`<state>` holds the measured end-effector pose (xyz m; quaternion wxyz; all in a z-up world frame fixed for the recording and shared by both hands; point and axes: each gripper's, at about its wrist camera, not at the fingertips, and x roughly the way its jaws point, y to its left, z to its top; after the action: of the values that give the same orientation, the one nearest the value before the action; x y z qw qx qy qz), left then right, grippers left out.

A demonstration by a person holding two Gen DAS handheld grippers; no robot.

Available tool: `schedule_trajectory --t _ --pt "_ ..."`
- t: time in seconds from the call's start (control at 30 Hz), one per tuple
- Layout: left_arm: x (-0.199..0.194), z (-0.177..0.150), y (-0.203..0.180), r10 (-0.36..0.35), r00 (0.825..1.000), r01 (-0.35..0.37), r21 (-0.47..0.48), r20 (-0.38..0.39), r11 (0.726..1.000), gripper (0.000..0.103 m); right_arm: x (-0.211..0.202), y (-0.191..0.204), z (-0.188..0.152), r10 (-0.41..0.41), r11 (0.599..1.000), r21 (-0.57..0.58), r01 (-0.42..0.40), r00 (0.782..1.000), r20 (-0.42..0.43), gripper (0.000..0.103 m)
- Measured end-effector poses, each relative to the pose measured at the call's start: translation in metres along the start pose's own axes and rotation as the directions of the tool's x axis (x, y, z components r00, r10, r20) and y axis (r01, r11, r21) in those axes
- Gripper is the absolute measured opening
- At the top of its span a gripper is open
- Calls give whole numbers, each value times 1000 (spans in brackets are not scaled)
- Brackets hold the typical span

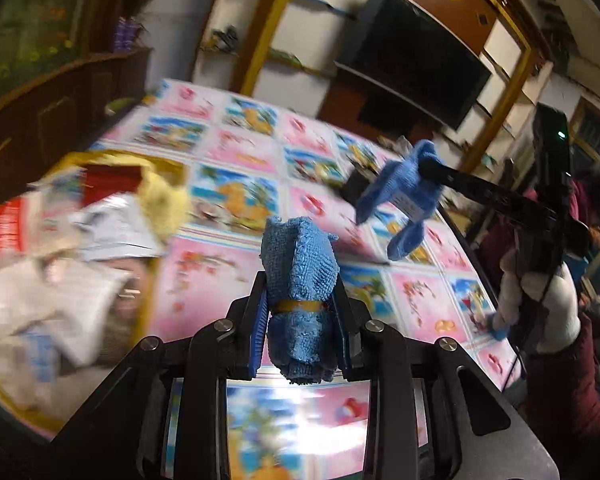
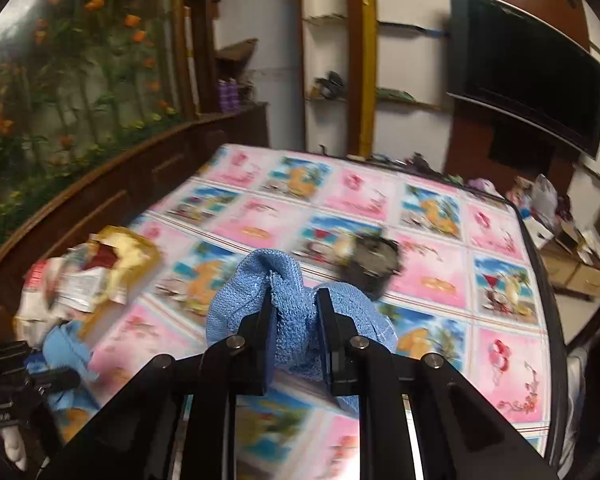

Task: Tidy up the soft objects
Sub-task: 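Carry the plush and blue towel into the box and open both tools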

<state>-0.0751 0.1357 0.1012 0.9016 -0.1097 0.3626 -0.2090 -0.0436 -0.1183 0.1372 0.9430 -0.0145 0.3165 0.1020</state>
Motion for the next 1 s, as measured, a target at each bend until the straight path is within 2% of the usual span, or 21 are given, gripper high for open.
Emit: schedule_trajectory --t 0.13,0.23,0.37,0.47,0.5,0.53,0.57,0.6,0.63,0.67,0.77,0.83,0.9,0.97,1.0 --pt "-38 2 42 133 988 -130 -42 82 991 27 -13 49 15 138 990 -20 -137 990 30 17" --pt "-49 1 70 211 973 -204 -75 96 976 27 -12 85 28 252 968 -16 -251 967 28 17" --pt "-44 -5 99 257 963 -246 -124 78 961 28 3 126 42 387 922 19 -388 922 9 17" --pt "-22 -17 114 273 962 -274 -128 -28 953 30 19 155 51 453 890 49 -453 891 -5 17" --pt "-16 -22 115 265 963 -269 -124 -49 955 33 29 163 55 485 873 76 -482 874 -17 17" --pt "-17 -25 112 269 963 -270 -103 -27 957 34 38 170 57 508 858 101 -503 861 -28 17" --pt "-19 -27 109 279 960 -279 -86 -14 957 40 49 176 59 526 846 126 -518 849 -42 17" --pt "-21 -28 105 271 963 -271 -78 -9 959 57 62 183 59 539 837 151 -526 840 -62 17" --pt "-24 -30 104 245 969 -245 -79 -2 966 67 79 190 58 545 833 176 -525 834 -90 17" --pt "-28 -30 104 225 974 -223 -79 8 971 79 93 196 56 541 835 197 -514 833 -117 17" --pt "-41 -33 103 218 975 -216 -64 39 974 81 146 207 44 513 852 253 -459 828 -226 20" --pt "-48 -35 104 208 977 -205 -68 44 976 81 167 211 36 481 869 266 -417 838 -258 20" --pt "-52 -35 105 201 978 -198 -67 48 978 81 172 216 32 464 881 240 -408 845 -266 22" --pt "-56 -34 104 210 976 -206 -67 64 976 80 161 217 33 441 894 201 -401 865 -239 28" --pt "-57 -33 104 216 974 -211 -68 71 975 81 153 219 34 437 897 181 -404 872 -219 38"
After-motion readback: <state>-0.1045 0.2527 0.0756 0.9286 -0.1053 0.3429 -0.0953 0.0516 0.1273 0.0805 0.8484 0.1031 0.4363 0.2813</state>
